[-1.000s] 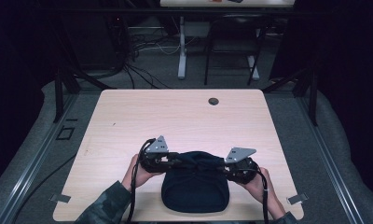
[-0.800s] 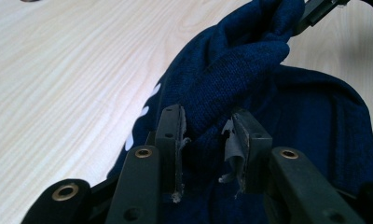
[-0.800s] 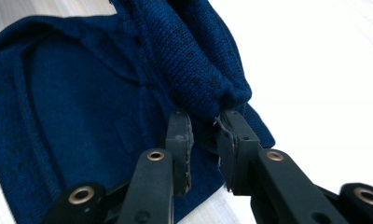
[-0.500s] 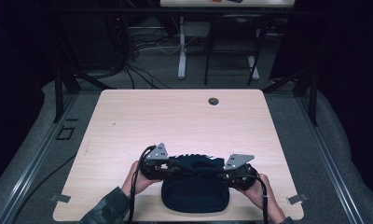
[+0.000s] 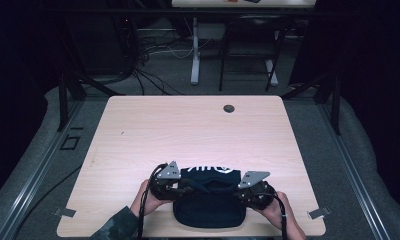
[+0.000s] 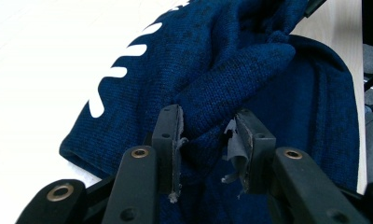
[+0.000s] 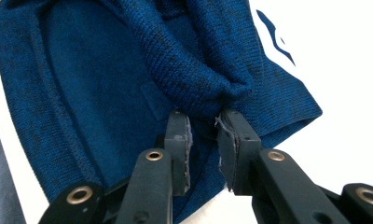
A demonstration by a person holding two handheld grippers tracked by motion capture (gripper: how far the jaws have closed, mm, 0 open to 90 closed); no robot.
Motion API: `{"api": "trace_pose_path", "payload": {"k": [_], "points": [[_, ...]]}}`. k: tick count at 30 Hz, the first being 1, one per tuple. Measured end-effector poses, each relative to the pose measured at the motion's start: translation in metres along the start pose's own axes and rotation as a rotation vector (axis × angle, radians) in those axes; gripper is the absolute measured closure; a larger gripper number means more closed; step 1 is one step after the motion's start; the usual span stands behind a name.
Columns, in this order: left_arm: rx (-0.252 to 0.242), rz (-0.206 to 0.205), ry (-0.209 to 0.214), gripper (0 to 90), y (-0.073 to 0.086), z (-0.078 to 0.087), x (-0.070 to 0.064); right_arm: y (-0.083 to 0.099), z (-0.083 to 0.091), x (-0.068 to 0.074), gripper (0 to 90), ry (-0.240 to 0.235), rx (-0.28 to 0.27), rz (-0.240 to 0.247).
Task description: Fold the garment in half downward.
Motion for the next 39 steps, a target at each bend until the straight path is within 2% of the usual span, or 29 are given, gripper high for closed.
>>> {"api": "trace_pose_path", "payload": {"k": [6,11,14,18,23,25,26,30,35,36,37,39], "points": [[0.016,0.003,0.003,62.5,0.006,-0.001,-0.003,0.005,-0.001,0.003,72.9,0.000,0.022,0.010],[0.028,0.008,0.006,60.1,0.014,-0.002,-0.007,0.011,-0.004,0.006,73.2,-0.011,0.032,0.001],[0.038,0.020,0.020,55.7,0.018,-0.002,-0.009,0.016,-0.005,0.007,72.9,-0.010,0.049,-0.004],[0.036,0.021,0.018,46.4,0.020,0.001,-0.011,0.020,-0.005,0.008,72.0,-0.013,0.051,-0.007],[0.033,0.030,-0.027,29.9,0.020,0.014,-0.010,0.019,0.002,0.007,70.7,0.001,0.043,-0.013],[0.023,0.035,-0.030,27.2,0.020,0.017,-0.009,0.018,0.005,0.006,70.6,0.007,0.041,-0.011],[0.006,0.042,-0.050,25.8,0.018,0.025,-0.005,0.015,0.011,0.002,70.1,0.030,0.023,-0.016],[-0.033,0.068,-0.108,25.2,0.012,0.038,0.008,0.006,0.021,-0.006,68.1,0.057,-0.028,-0.035],[-0.056,0.126,-0.180,25.6,0.002,0.033,0.026,-0.012,0.021,-0.014,61.0,0.071,-0.092,-0.058],[-0.056,0.126,-0.180,25.8,0.002,0.033,0.026,-0.017,0.019,-0.017,60.2,0.079,-0.110,-0.069],[-0.040,0.125,-0.188,26.0,0.000,0.026,0.027,-0.020,0.017,-0.018,59.1,0.077,-0.126,-0.082],[-0.022,0.118,-0.183,25.9,0.000,0.019,0.025,-0.021,0.011,-0.020,54.5,0.055,-0.108,-0.095]]}}
Point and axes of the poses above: each handheld gripper's, and its own axes: z roughly backward along the jaws, y roughly out of its underside, x roughly to its left, the point moved 8 cm from there along -z, roughly forward along the jaws, and after that the axes turned 6 degrees about -y, right-handed, at the moved point
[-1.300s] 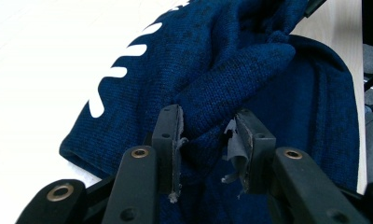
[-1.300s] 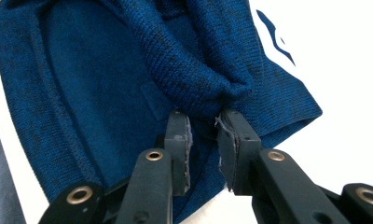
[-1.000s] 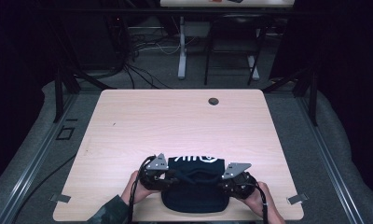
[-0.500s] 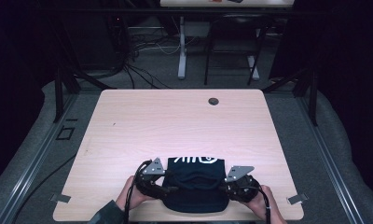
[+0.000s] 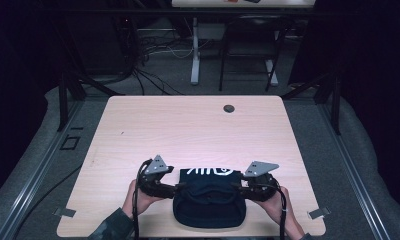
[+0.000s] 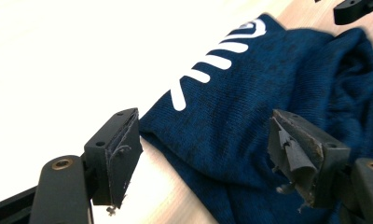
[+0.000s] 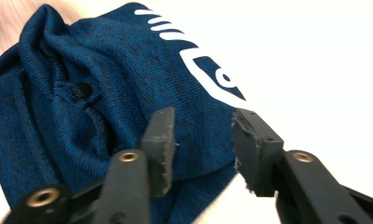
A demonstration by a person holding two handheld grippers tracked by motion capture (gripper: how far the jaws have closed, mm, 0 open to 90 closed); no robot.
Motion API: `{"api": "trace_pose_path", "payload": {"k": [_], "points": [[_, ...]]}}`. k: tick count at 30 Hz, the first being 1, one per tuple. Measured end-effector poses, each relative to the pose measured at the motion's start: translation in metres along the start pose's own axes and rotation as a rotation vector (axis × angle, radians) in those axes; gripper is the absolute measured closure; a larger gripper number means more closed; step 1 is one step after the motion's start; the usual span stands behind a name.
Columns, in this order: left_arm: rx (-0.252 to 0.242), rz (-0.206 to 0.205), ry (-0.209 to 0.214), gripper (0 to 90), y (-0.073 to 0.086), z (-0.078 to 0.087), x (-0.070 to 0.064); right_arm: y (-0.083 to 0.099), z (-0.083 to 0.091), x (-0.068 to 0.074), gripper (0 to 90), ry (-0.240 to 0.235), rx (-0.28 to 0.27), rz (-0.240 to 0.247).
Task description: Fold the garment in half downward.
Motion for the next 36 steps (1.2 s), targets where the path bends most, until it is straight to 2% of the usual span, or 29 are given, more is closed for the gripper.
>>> {"api": "trace_pose_path", "payload": {"k": [3,5,7,10,14,18,27,29,36], "points": [[0.035,-0.034,0.012,25.6,0.005,-0.009,-0.009,0.002,-0.006,0.004,49.0,-0.015,0.027,0.003],[0.036,-0.043,0.027,25.3,0.008,-0.011,-0.014,0.005,-0.009,0.007,43.4,-0.016,0.043,0.006],[0.036,-0.058,0.059,24.9,0.012,-0.012,-0.022,0.009,-0.010,0.009,40.6,-0.022,0.056,0.004],[0.049,-0.082,0.066,23.9,0.018,-0.013,-0.029,0.015,-0.013,0.013,34.6,-0.030,0.075,-0.004],[0.072,-0.111,0.043,21.2,0.028,-0.016,-0.033,0.021,-0.018,0.016,28.6,-0.042,0.095,0.000],[0.084,-0.118,0.024,17.7,0.034,-0.017,-0.034,0.025,-0.022,0.018,24.7,-0.040,0.114,0.021],[0.089,-0.124,0.004,15.5,0.041,-0.021,-0.035,0.033,-0.032,0.019,22.1,-0.040,0.141,0.021],[0.089,-0.112,0.007,15.3,0.042,-0.021,-0.035,0.035,-0.033,0.019,21.8,-0.045,0.132,0.006],[0.079,-0.116,-0.005,14.7,0.043,-0.021,-0.035,0.038,-0.035,0.017,18.3,-0.041,0.122,-0.010]]}}
Point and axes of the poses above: each handheld gripper's, and its own axes: z roughly backward along the jaws, y roughly out of its underside, x roughly to its left, the point moved 8 cm from there along -z, roughly forward along the jaws, and after that the axes turned 6 degrees about -y, right-handed, at the moved point
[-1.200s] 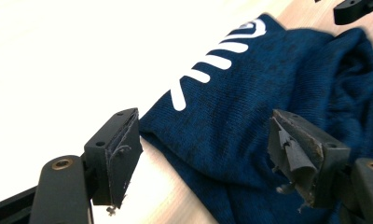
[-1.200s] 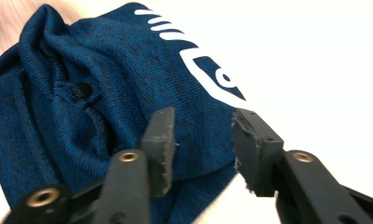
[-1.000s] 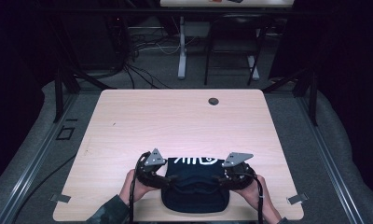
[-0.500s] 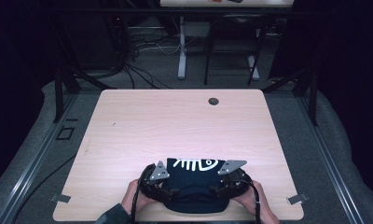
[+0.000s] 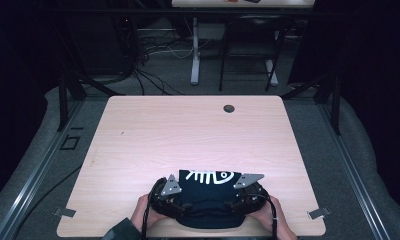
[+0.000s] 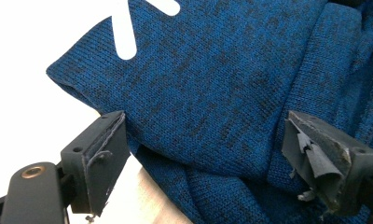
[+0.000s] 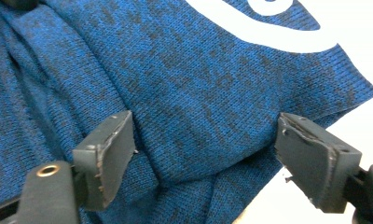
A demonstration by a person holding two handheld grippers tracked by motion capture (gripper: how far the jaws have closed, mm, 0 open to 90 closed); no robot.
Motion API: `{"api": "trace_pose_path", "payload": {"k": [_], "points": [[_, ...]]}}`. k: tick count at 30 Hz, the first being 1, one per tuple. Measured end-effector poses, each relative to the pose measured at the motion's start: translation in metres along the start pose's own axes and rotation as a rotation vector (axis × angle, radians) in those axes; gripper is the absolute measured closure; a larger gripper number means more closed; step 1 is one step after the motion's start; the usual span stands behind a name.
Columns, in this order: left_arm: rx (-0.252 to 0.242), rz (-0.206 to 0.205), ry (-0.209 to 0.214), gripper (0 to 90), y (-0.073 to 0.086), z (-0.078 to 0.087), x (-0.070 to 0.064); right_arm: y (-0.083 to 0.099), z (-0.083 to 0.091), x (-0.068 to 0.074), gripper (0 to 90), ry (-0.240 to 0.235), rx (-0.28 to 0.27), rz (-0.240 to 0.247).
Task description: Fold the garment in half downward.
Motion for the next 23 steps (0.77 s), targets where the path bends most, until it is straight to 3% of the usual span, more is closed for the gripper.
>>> {"api": "trace_pose_path", "payload": {"k": [3,9,17,23], "points": [[-0.001,0.032,0.002,11.3,0.000,-0.001,0.002,-0.001,0.000,-0.001,15.8,0.012,-0.001,0.000],[-0.034,0.048,-0.003,4.3,-0.007,0.006,0.005,-0.003,0.004,-0.001,13.4,0.009,-0.014,0.003],[-0.056,0.065,-0.023,1.6,-0.010,0.015,0.013,-0.007,0.018,0.000,10.1,0.022,-0.046,0.013],[-0.059,0.101,-0.098,0.3,-0.004,0.023,0.036,-0.001,0.034,-0.018,8.7,0.073,-0.085,-0.038]]}}
Point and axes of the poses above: each handheld gripper's, and its own axes: z roughly backward along the jaws, y roughly out of its underside, x roughly to its left, the point moved 8 cm from there along -z, roughly forward along the jaws, and after that the axes turned 6 degrees about -y, right-handed, at the moved point
